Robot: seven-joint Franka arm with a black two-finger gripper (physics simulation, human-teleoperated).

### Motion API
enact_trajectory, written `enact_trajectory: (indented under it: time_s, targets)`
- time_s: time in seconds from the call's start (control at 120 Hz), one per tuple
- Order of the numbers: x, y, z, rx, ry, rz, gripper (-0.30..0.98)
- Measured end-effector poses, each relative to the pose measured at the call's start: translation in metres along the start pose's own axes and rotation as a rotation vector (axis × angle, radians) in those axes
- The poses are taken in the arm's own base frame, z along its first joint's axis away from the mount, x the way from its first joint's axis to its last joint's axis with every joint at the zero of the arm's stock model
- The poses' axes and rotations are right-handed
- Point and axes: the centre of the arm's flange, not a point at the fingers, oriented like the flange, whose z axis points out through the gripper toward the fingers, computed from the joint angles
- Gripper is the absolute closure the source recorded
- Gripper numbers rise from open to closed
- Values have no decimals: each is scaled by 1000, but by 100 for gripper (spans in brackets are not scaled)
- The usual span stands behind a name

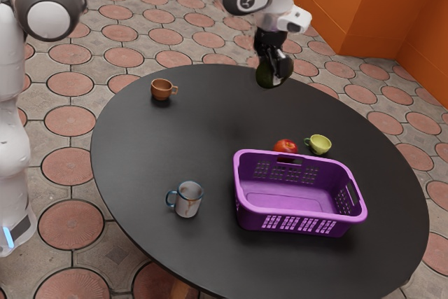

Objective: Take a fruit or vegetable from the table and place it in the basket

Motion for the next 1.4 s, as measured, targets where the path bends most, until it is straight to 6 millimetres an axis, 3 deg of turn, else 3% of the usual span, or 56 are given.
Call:
enact_trajectory:
  time_s: [0.083, 0.15, 0.192, 0.267, 0.35, 0.417, 0.675, 0.842, 0.983, 1.25, 1.283, 1.317, 1.358, 1.4]
  targets:
    - [12, 95, -20, -26, 28, 166, 26]
    - [9, 142, -24, -38, 25, 243, 27]
    - [5, 161, -21, -39, 12, 273, 27]
    - [3, 179, -2, -42, -27, 294, 26]
    - [5, 189, 31, -55, -81, 296, 27]
    - [10, 196, 47, -69, -100, 296, 29]
    - [19, 227, 63, -92, -100, 310, 30]
    - [22, 217, 75, -75, -115, 278, 30]
    - [24, 211, 79, -78, -124, 259, 12]
    - [26, 201, 80, -84, -132, 232, 2]
    - [28, 176, 78, -44, -133, 201, 2]
    - [25, 135, 66, 12, -135, 155, 1]
    - [-1, 60, 36, 94, -149, 66, 1]
    - [-30, 1, 2, 152, -152, -14, 1]
